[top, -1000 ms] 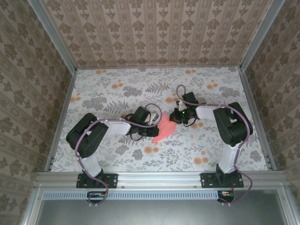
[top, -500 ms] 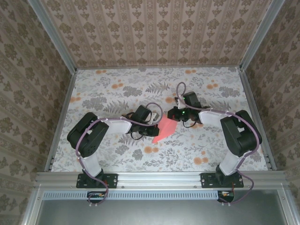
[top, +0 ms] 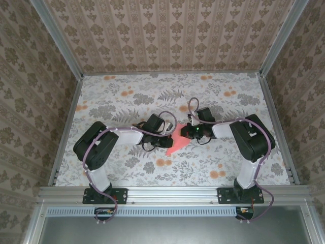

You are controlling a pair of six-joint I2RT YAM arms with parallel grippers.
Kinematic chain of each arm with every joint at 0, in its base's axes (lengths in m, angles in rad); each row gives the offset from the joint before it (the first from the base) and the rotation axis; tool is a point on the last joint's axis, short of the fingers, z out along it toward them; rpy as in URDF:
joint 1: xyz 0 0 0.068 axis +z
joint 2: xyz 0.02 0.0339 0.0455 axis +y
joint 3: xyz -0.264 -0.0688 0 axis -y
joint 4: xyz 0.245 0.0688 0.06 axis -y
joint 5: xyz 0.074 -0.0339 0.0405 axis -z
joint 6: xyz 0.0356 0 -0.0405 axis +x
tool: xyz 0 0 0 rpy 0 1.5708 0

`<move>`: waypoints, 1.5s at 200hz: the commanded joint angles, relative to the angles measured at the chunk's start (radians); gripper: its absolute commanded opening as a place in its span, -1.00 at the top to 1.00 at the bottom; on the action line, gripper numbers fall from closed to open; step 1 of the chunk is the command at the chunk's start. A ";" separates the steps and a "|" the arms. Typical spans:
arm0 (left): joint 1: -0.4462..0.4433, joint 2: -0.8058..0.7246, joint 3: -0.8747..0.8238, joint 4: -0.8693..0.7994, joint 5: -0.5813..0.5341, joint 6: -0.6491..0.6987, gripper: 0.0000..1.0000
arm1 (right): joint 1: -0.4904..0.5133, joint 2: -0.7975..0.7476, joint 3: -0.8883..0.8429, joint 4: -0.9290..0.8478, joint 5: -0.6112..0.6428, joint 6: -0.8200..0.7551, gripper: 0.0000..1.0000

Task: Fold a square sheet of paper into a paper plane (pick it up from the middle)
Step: Fourth fold the wing at the center of the table.

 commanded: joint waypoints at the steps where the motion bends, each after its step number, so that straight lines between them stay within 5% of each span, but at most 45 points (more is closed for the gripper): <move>1: -0.014 0.079 -0.043 -0.164 -0.040 0.015 1.00 | -0.081 0.046 0.036 -0.038 0.085 -0.018 1.00; 49: -0.014 0.078 -0.043 -0.161 -0.036 0.017 1.00 | -0.157 0.052 0.145 -0.123 0.153 -0.021 1.00; 101: -0.014 0.065 -0.038 -0.160 -0.046 0.029 1.00 | -0.175 -0.075 0.119 -0.131 0.092 -0.012 1.00; 192: -0.017 0.029 -0.018 -0.121 -0.035 0.021 1.00 | 0.098 -0.117 -0.015 -0.049 0.042 0.169 1.00; 300: -0.037 -0.101 0.019 -0.088 -0.034 -0.098 0.94 | 0.114 0.009 -0.009 -0.206 0.200 0.166 1.00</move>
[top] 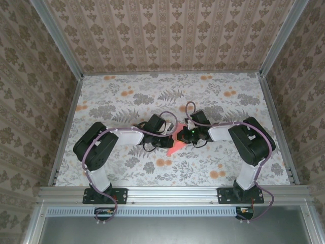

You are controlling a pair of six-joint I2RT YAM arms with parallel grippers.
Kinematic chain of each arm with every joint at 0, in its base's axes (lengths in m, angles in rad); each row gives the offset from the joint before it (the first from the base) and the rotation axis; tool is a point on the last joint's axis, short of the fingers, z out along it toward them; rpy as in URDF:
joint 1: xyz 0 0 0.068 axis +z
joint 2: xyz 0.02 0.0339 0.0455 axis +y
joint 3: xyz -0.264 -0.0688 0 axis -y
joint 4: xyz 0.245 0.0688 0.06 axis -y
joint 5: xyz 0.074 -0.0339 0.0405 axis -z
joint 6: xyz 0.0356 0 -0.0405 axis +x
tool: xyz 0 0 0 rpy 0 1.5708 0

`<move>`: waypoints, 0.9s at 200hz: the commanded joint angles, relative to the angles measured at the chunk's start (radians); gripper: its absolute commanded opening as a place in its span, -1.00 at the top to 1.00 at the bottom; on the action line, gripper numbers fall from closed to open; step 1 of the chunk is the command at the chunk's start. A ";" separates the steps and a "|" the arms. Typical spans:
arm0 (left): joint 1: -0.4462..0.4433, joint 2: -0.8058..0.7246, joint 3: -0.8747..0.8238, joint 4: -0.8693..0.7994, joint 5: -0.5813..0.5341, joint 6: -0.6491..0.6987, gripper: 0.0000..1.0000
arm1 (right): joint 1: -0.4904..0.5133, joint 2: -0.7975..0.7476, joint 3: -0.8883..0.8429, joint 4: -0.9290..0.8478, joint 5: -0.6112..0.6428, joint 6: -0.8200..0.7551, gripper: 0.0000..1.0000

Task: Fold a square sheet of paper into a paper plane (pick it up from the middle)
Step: Fourth fold the wing at the center of the table.

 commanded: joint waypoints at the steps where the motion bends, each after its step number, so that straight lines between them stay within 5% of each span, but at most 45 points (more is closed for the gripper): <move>1: -0.015 -0.077 0.008 -0.057 -0.008 -0.076 0.93 | 0.001 0.049 -0.004 -0.126 0.130 -0.013 1.00; 59: -0.069 -0.166 -0.019 -0.004 -0.052 -0.252 0.68 | 0.002 0.052 -0.007 -0.174 0.154 -0.011 1.00; 180: -0.062 -0.058 -0.087 0.027 -0.069 -0.362 0.76 | 0.004 0.068 0.003 -0.209 0.161 -0.006 1.00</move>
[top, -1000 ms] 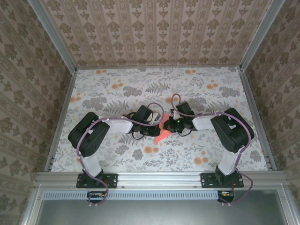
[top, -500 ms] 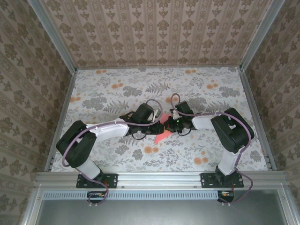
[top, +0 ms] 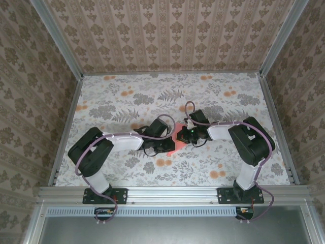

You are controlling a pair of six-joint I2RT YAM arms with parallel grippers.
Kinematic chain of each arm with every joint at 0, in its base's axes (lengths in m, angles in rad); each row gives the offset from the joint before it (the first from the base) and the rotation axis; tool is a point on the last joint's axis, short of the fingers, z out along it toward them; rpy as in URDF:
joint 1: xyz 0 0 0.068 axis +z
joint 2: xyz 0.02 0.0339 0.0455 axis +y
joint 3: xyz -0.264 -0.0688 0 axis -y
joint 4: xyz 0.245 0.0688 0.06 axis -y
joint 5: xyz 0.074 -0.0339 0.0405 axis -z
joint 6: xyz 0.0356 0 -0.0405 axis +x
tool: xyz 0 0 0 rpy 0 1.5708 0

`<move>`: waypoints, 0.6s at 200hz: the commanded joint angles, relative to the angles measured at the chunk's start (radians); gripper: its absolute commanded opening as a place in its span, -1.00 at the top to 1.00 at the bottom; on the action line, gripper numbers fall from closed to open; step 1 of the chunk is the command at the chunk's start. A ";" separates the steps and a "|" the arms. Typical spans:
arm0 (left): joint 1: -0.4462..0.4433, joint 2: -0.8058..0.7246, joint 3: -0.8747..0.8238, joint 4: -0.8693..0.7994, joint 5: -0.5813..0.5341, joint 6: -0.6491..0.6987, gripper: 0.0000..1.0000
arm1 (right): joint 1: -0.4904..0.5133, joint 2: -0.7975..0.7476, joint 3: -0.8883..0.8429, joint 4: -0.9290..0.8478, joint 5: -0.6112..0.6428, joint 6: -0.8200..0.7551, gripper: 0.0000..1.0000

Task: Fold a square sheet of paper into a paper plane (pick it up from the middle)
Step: Fourth fold the wing at the center of the table.

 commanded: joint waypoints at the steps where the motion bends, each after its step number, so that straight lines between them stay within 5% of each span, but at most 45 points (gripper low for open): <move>1: 0.008 0.016 -0.028 0.016 -0.004 -0.036 0.76 | -0.002 0.064 -0.025 -0.149 0.141 -0.006 1.00; 120: 0.004 -0.052 -0.056 0.025 0.022 -0.040 0.76 | -0.001 0.075 -0.027 -0.166 0.144 -0.008 1.00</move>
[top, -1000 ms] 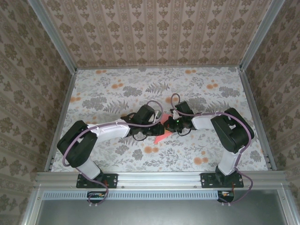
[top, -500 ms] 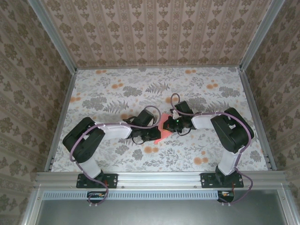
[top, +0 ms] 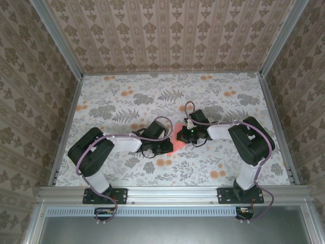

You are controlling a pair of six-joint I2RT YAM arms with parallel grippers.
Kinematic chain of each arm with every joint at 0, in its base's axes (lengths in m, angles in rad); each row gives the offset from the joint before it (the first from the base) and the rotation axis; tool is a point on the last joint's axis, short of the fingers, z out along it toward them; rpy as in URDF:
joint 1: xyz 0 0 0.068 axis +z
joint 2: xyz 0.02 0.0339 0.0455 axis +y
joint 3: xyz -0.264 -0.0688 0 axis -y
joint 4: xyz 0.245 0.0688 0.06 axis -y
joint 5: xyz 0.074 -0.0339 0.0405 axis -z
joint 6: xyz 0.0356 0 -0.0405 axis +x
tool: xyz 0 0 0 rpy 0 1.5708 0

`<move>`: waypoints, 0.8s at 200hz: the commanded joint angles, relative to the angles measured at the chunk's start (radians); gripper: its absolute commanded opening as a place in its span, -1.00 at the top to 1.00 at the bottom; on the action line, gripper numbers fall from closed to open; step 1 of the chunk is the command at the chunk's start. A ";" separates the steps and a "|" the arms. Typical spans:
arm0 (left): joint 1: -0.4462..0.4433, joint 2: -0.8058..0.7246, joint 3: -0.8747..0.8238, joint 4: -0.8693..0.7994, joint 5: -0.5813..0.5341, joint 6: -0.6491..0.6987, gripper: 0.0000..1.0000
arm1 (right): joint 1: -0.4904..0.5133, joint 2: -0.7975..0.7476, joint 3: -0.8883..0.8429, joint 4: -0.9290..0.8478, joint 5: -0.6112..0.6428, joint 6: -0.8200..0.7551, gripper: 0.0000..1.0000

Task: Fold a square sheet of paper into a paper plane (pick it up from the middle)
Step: Fourth fold the wing at the center of the table.

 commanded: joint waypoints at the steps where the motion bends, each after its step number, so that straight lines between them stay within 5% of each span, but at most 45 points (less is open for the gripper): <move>1: -0.004 -0.050 0.003 -0.043 0.016 0.005 0.76 | -0.001 0.073 -0.032 -0.156 0.145 -0.008 1.00; 160: -0.019 -0.046 -0.003 -0.151 -0.040 0.033 0.72 | 0.001 0.100 -0.025 -0.182 0.153 -0.011 1.00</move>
